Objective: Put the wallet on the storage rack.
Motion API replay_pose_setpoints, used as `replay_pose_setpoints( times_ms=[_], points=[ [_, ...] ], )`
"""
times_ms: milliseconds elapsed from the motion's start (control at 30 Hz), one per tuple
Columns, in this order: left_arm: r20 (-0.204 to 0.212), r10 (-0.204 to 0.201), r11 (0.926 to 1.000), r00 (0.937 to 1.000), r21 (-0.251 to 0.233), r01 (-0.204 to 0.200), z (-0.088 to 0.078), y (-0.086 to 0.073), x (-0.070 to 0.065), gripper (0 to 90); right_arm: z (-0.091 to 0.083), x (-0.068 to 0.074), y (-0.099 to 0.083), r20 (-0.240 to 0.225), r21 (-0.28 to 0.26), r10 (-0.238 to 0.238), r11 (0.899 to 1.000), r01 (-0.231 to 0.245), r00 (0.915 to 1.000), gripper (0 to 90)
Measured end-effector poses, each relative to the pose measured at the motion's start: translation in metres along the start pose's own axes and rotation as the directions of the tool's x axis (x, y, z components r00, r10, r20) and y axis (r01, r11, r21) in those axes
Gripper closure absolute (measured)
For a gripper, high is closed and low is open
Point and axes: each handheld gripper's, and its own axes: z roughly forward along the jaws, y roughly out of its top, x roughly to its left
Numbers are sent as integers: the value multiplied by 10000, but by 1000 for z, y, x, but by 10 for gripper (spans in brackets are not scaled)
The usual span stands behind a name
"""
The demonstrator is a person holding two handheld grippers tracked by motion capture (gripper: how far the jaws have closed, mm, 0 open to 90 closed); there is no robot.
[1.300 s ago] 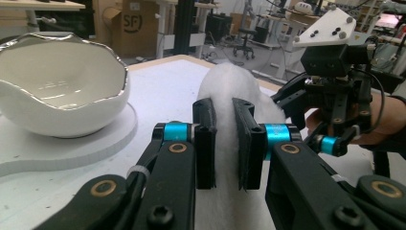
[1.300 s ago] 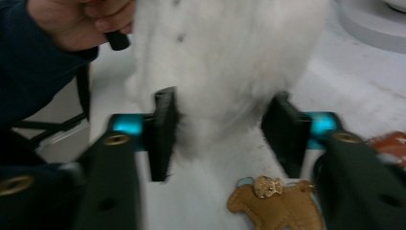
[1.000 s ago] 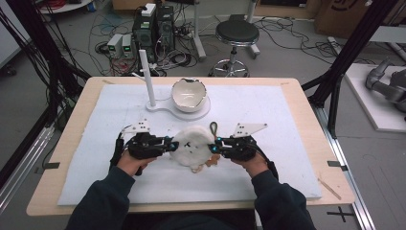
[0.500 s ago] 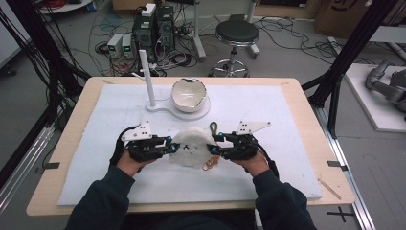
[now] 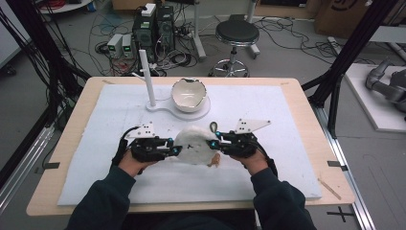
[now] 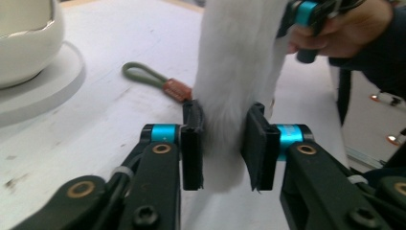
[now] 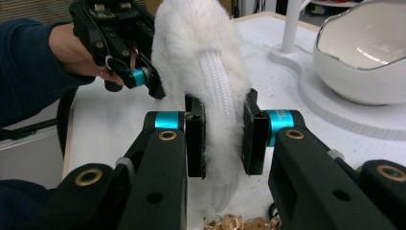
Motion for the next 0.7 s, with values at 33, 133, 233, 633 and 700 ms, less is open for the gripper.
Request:
replay_pose_setpoints(
  times_ms=[33, 133, 233, 633, 700],
  points=[
    [-292, -93, 9999, 9995, -49, 92, -2, 0, 2, 646, 0, 0, 2, 23, 10, -28, 10000, 28, 10000, 763],
    [-1188, -344, 9991, 9923, -281, 313, -11, -2, 11, 505, 1, -1, 11, 223, -25, -211, 9998, 211, 9995, 763],
    [-2167, -724, 9962, 9735, -628, 601, -26, -5, 23, 383, 3, -4, 22, 396, -133, -362, 9992, 367, 9986, 762],
    [-4368, -2267, 9596, 8706, -2529, 1230, -87, -22, 62, 211, 31, -36, 92, 1015, 185, -1445, 9895, 1434, 9843, 763],
    [-4410, -2374, 9575, 8655, -2565, 1319, -89, -24, 64, 211, 37, -44, 103, 1179, 287, -1523, 9883, 1499, 9813, 762]
  ],
)
